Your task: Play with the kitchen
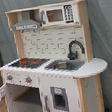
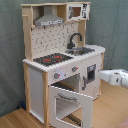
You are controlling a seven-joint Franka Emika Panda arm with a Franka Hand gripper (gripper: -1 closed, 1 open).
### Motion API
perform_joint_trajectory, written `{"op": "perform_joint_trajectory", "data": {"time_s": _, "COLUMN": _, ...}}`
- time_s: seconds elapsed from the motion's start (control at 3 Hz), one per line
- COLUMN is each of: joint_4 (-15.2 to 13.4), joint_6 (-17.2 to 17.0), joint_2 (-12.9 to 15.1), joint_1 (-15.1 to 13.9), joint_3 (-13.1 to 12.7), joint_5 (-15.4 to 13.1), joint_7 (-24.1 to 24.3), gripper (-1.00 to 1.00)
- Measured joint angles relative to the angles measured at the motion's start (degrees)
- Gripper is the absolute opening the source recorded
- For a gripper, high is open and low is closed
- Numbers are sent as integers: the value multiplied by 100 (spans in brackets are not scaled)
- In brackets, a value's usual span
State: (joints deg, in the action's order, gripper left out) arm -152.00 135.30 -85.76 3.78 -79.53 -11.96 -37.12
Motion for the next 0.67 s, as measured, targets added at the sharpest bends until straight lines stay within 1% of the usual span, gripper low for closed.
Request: {"op": "perform_joint_trajectory", "data": {"time_s": 0.67, "joint_4": 18, "joint_6": 406, "joint_2": 4, "joint_1": -401, "joint_3": 993, "joint_5": -563, "joint_7": -471, "gripper": 100}}
